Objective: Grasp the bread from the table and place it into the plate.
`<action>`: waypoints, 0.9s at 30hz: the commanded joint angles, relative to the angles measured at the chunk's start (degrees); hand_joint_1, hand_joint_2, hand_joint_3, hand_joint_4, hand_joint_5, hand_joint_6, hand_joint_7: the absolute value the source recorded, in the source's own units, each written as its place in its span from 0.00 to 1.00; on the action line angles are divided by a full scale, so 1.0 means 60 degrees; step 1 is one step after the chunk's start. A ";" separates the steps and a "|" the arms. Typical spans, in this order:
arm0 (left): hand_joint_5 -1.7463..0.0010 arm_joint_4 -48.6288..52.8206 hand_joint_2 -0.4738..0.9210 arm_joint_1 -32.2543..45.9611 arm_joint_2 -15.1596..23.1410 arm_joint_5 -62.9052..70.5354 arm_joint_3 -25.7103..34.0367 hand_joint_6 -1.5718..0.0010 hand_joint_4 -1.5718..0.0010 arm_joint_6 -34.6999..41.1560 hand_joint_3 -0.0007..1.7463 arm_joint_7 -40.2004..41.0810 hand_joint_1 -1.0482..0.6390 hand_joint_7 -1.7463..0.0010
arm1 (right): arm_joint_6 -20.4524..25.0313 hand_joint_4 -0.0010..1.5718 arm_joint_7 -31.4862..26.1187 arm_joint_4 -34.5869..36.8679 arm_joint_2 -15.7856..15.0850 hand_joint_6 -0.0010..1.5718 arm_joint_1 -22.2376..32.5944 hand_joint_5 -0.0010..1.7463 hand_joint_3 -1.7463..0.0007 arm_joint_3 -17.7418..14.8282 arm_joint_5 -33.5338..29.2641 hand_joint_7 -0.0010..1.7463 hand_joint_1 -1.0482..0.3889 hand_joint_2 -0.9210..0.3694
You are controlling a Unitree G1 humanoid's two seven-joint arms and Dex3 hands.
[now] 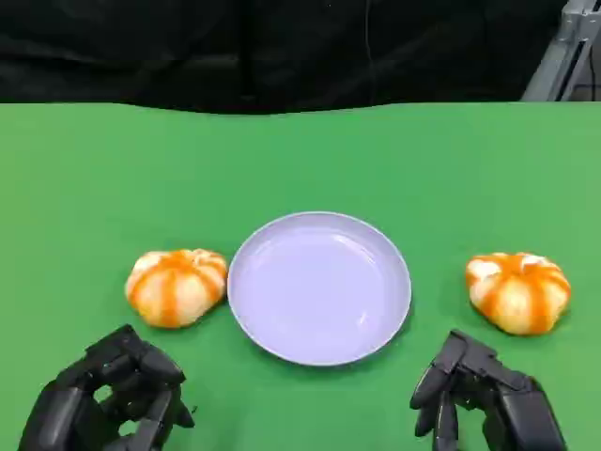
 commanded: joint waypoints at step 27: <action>0.43 0.0371 0.88 -0.0256 0.0617 0.2750 0.0209 0.65 0.73 -0.1571 0.23 0.1268 0.42 0.81 | 0.0033 0.48 -0.0116 -0.0122 0.0060 0.40 0.0011 1.00 0.00 0.0029 -0.0014 1.00 0.55 0.40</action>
